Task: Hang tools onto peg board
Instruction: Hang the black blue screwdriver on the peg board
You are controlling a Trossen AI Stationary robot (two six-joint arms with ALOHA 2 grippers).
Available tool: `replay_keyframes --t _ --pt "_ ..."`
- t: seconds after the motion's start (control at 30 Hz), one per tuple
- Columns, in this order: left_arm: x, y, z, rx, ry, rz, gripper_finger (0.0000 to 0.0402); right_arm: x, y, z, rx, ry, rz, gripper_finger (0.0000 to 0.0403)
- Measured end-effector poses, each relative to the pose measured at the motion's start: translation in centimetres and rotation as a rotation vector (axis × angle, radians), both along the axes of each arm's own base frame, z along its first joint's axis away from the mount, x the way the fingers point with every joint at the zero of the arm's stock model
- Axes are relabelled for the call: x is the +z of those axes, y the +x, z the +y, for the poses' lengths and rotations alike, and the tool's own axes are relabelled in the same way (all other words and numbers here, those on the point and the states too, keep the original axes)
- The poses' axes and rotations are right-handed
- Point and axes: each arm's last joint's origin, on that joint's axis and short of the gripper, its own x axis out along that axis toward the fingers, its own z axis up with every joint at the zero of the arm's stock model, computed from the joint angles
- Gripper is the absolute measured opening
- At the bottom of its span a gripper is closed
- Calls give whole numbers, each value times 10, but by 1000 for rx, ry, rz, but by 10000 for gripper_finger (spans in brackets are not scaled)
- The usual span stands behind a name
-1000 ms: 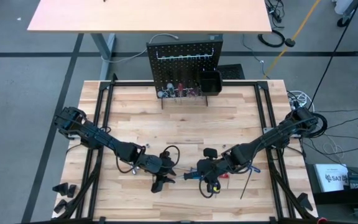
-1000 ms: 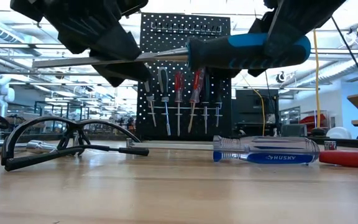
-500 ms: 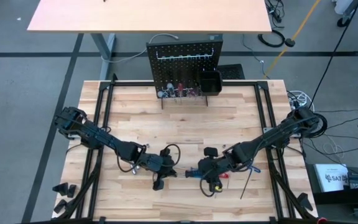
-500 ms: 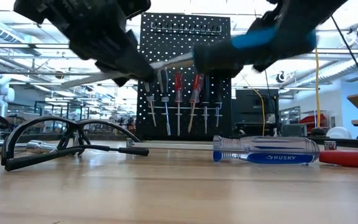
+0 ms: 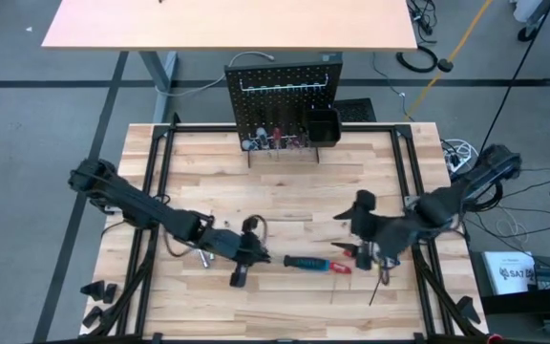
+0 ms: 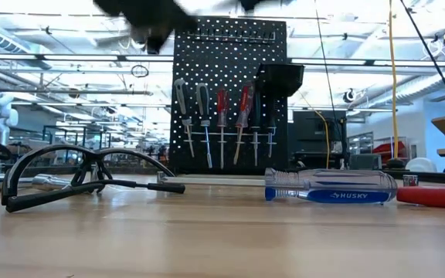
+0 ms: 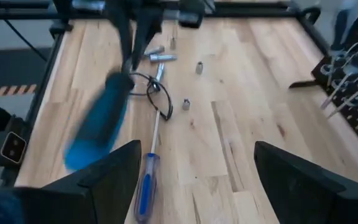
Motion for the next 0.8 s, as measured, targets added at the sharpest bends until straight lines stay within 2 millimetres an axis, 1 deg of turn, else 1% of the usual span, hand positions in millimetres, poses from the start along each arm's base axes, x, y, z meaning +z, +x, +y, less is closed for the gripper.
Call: replay_keyframes --t 0.07,0.13,0.2,0.3,0.37,0.4,0.47,0.53,0.6,0.67,0.7,0.73,0.8 --pt "16 -4 4 29 11 -71 9 2 -9 2 -12 -6 -32 301" --pt "27 -9 7 52 23 -112 9 -2 -18 4 -42 -17 -56 301" --pt "37 -14 9 52 35 -157 9 -14 -26 7 -94 -32 -77 301" --pt "56 -18 8 37 26 -287 9 -39 -36 10 -206 -42 -155 301" --pt "60 -19 6 21 27 -389 9 -57 -37 14 -256 -27 -238 301" --pt "59 -19 6 13 22 -440 9 -64 -34 16 -257 -13 -282 301" --pt "52 -17 7 -7 -4 -529 9 -73 -26 22 -193 26 -379 302" --pt "45 -14 10 -26 -50 -613 9 -72 -17 28 -73 63 -526 302" --pt "43 -8 14 -43 -119 -696 9 -69 -11 29 40 38 -696 302" --pt "42 -1 17 -73 -186 -764 9 -62 -4 24 83 -3 -874 302" --pt "40 3 18 -90 -206 -786 9 -59 1 20 83 -28 -936 302" --pt "38 8 19 -105 -219 -799 9 -58 6 15 96 -49 -982 302" --pt "32 16 23 -120 -239 -796 9 -59 20 6 133 -86 -1014 302"
